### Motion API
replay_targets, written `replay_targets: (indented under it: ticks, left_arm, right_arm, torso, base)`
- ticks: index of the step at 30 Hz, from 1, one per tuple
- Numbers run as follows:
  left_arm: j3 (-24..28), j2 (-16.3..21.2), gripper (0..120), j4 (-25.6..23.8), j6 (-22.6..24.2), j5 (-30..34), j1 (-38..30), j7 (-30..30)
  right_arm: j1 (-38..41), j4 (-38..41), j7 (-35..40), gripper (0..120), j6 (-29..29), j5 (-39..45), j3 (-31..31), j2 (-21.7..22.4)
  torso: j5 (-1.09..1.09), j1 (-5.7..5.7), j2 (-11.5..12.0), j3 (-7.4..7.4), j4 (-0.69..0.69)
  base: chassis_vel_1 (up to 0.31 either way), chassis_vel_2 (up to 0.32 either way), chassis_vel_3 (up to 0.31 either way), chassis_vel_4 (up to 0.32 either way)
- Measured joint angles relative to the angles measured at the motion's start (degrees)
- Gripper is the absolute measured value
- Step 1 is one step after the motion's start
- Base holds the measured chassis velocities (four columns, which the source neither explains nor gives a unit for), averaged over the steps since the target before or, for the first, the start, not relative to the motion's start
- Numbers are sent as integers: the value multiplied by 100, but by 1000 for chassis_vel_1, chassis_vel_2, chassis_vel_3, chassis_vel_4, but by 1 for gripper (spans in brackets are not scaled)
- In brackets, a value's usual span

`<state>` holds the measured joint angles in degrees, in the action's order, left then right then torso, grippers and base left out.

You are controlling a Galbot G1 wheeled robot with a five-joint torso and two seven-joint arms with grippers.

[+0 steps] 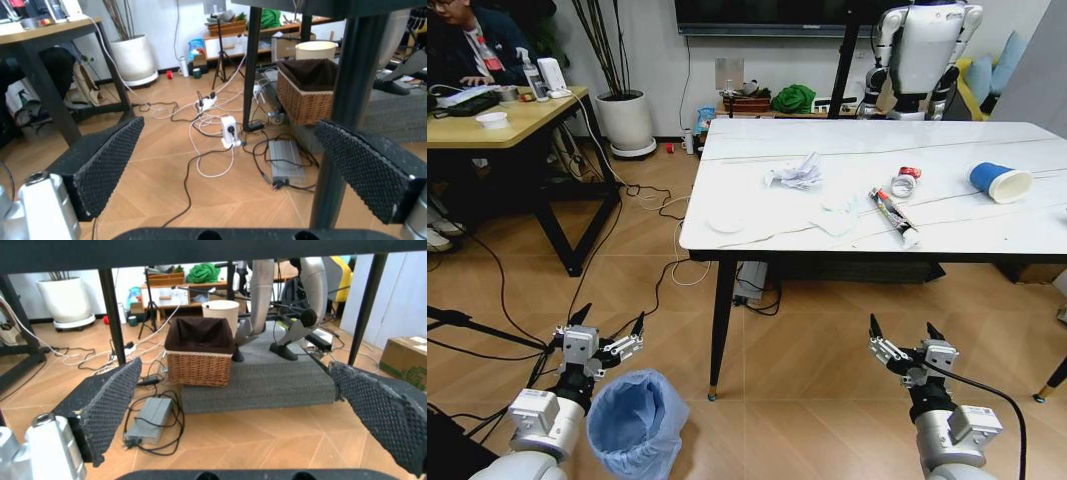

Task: Pick up the trash bin and place the trash from the table into it.

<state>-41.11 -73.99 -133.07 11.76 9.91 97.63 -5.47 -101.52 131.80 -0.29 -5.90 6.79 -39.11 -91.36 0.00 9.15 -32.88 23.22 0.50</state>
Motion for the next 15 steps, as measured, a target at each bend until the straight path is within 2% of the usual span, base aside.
replay_targets:
  ticks: [15]
  left_arm:
    - [-12, 10, 100, -35, 1, -9, -9, -1]
  right_arm:
    - [-1, 13, -2, 100, 2, 3, -4, -6]
  torso:
    - [0, -154, 389, -236, 0]
  base:
    - [0, 0, 0, 0]
